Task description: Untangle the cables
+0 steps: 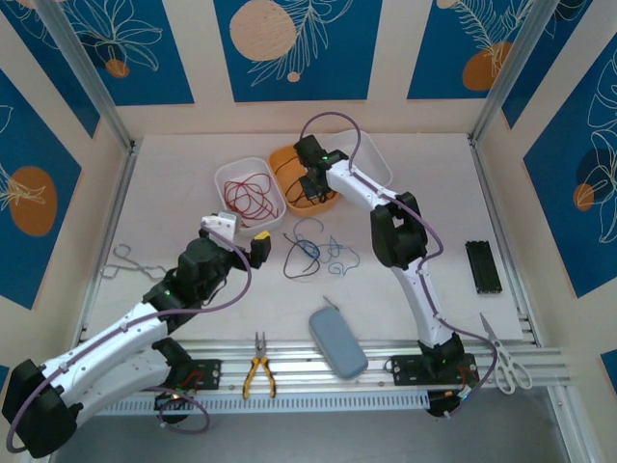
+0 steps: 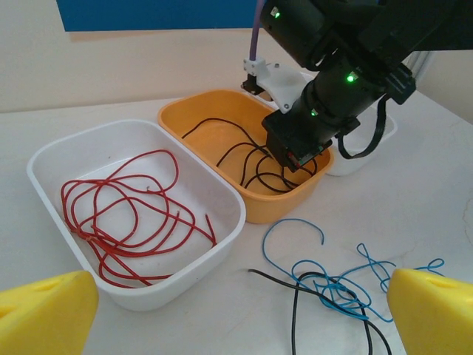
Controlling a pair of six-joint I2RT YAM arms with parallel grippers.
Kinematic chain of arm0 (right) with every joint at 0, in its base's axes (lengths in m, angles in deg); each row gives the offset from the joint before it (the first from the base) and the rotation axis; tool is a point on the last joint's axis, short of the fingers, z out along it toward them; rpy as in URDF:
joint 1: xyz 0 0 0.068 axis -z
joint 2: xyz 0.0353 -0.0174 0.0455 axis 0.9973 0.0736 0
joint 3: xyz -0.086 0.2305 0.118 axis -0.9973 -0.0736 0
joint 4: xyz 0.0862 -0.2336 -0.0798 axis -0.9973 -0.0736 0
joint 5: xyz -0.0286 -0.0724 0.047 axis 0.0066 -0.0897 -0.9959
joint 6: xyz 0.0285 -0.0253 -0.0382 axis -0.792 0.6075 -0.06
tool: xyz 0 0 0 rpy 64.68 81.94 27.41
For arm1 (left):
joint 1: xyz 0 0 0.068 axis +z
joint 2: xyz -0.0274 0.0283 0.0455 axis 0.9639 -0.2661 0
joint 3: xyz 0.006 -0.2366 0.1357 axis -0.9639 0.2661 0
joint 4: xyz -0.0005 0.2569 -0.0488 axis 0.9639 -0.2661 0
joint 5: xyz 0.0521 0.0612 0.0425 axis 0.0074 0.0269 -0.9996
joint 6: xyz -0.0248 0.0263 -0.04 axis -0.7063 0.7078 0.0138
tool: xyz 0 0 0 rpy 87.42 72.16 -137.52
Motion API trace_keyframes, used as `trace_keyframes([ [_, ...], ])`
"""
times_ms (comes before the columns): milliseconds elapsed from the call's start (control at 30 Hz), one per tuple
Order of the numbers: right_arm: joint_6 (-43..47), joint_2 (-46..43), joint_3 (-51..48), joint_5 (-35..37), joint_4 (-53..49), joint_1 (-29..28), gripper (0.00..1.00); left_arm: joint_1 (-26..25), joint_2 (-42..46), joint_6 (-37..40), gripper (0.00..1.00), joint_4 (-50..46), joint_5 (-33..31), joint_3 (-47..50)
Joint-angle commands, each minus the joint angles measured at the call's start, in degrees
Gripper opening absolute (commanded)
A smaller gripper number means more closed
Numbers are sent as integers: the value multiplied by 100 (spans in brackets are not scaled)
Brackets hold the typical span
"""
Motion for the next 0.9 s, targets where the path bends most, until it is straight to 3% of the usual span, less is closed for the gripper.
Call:
trace_keyframes([
  [0,-74,145,343,64,-316,-16,0,83,-13,-50,100,131,70,12],
  [100,-38,88,537,75,-437,-46,0,84,-5,-68,100,100,77,5],
  [267,-18,-337,615,93,-568,-125,28,88,0,-148,100,26,75,-2],
  [433,-153,-1117,126,-17,-421,-207,44,84,10,-244,100,-15,90,3],
  [667,-557,-2177,-820,-293,-177,-235,49,96,-49,-409,100,-141,88,-26],
  [867,-1095,-3321,-2097,-323,66,-238,55,101,-527,-616,100,-1025,394,-438],
])
